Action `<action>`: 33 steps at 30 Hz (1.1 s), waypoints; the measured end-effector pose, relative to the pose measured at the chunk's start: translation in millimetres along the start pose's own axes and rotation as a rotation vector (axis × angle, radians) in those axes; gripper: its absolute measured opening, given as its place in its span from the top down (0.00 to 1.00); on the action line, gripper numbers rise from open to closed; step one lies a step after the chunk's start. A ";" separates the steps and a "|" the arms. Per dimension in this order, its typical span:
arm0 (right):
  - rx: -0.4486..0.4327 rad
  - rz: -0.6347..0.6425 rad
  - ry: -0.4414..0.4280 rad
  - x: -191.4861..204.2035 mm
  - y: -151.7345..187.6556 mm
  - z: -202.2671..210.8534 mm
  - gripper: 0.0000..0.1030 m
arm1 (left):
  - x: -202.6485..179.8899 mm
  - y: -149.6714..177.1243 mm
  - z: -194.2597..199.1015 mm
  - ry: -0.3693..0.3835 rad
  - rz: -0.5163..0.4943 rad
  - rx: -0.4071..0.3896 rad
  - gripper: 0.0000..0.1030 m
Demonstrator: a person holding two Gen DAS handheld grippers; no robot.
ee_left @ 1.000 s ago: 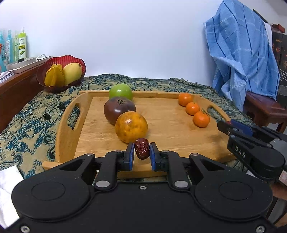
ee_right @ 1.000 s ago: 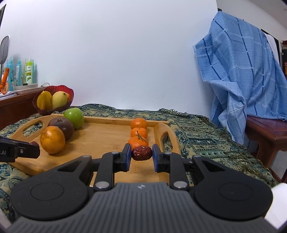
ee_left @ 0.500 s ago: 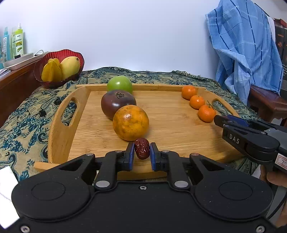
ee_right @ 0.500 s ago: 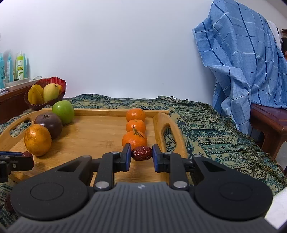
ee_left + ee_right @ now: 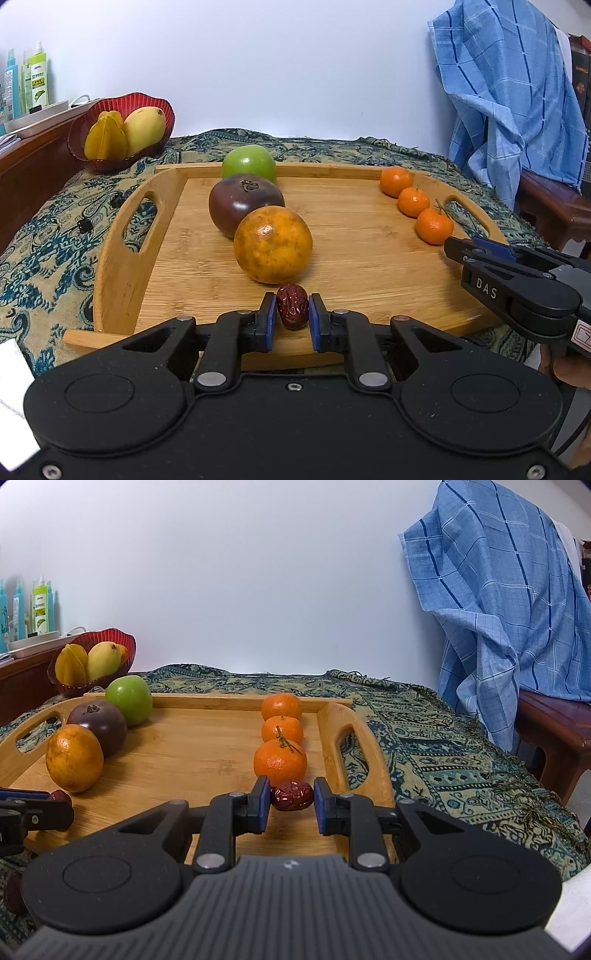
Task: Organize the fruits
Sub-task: 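Carry both red dates over the tray with both grippers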
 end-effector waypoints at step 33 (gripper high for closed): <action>0.035 0.013 0.002 4.4 4.6 -6.5 0.65 | 4.4 0.0 -4.6 -0.017 0.001 0.006 0.82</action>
Point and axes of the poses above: each gripper's, at about its wrist camera, not at the fingertips, and z roughly against the way its jaws point, x to its left, y to its underside, the point moved 6 cm from there along -z, roughly the way its jaws point, and after that the axes turned 13 degrees about y, right-handed, at the moved point
